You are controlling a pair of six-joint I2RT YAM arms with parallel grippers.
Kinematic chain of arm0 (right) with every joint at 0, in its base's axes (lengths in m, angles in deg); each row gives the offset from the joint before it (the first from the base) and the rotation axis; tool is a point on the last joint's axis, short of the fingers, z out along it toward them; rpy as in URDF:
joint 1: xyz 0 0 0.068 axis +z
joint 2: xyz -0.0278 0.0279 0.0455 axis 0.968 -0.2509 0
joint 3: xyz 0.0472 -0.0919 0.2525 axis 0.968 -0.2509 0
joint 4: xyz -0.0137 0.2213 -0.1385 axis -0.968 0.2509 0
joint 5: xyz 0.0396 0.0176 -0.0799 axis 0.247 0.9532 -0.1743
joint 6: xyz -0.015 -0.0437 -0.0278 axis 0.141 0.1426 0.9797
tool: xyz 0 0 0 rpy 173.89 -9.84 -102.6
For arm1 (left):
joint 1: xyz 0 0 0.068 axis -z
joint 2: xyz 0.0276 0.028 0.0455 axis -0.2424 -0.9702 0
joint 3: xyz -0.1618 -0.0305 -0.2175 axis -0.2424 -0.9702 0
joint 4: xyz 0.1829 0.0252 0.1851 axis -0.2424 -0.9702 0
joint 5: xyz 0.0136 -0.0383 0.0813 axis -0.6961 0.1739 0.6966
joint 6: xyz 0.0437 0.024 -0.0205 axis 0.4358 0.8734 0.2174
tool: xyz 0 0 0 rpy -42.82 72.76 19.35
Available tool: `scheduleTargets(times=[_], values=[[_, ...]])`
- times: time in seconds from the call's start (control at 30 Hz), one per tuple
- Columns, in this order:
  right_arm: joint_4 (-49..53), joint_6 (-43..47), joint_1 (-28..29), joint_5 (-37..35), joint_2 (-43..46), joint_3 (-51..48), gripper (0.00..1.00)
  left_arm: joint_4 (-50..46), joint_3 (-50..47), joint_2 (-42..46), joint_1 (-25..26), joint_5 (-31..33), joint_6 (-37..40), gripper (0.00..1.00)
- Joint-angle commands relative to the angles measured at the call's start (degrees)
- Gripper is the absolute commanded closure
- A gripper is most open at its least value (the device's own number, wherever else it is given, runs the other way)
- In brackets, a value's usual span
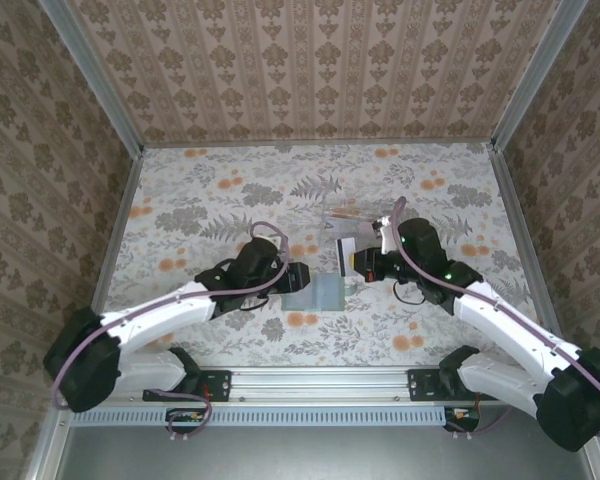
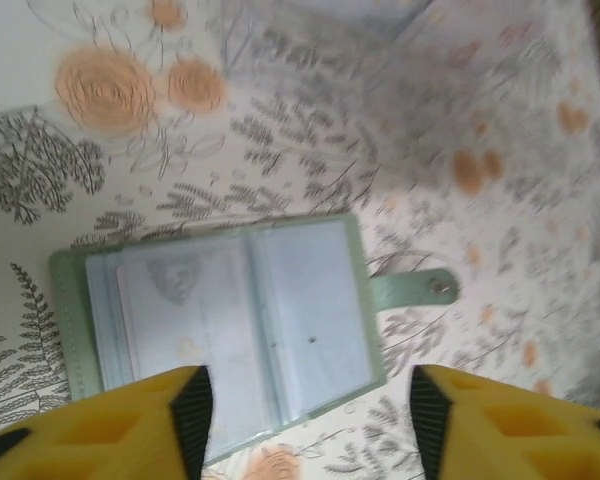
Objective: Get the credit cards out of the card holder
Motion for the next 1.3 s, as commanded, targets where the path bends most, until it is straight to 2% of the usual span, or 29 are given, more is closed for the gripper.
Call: scheduleTargets(times=[0.0, 0.03, 0.1, 0.17, 0.23, 0.6, 0.73, 0.93, 1.27], values=[[9.11, 9.73, 1.08, -5.35, -2.08, 5.48, 1.00, -2.25, -2.74, 6.09, -0.38, 3.33, 1.05, 0.33], [9.56, 12.28, 1.78, -6.87, -2.90, 6.77, 1.00, -2.46, -3.57, 7.98, -0.45, 4.09, 1.02, 0.32], [10.36, 18.43, 3.23, -9.66, -4.75, 8.88, 1.00, -2.67, -4.93, 11.11, -0.45, 4.92, 1.21, 0.17], [10.15, 24.30, 4.03, -10.11, -6.88, 10.46, 1.00, -2.85, -6.14, 13.91, -0.45, 5.28, 1.32, 0.07], [10.56, 30.12, 5.19, -12.99, -9.26, 12.05, 1.00, -3.06, -7.56, 16.40, -0.49, 5.49, 1.43, 0.05], [16.66, 54.52, 6.99, -23.84, -26.02, 26.69, 1.00, -7.85, -16.84, 35.40, -0.56, 7.00, -0.68, 0.05], [17.63, 62.63, 6.98, -25.23, -30.15, 29.56, 1.00, -11.60, -18.74, 42.25, -0.54, 8.16, -1.61, 0.05], [17.86, 66.82, 5.23, -27.35, -35.37, 34.04, 1.00, -14.60, -21.13, 49.02, -0.70, 9.83, -2.94, 0.05], [15.35, 71.62, 3.38, -28.86, -40.39, 34.32, 1.00, -14.76, -21.21, 48.15, -0.73, 10.12, -2.72, 0.04]])
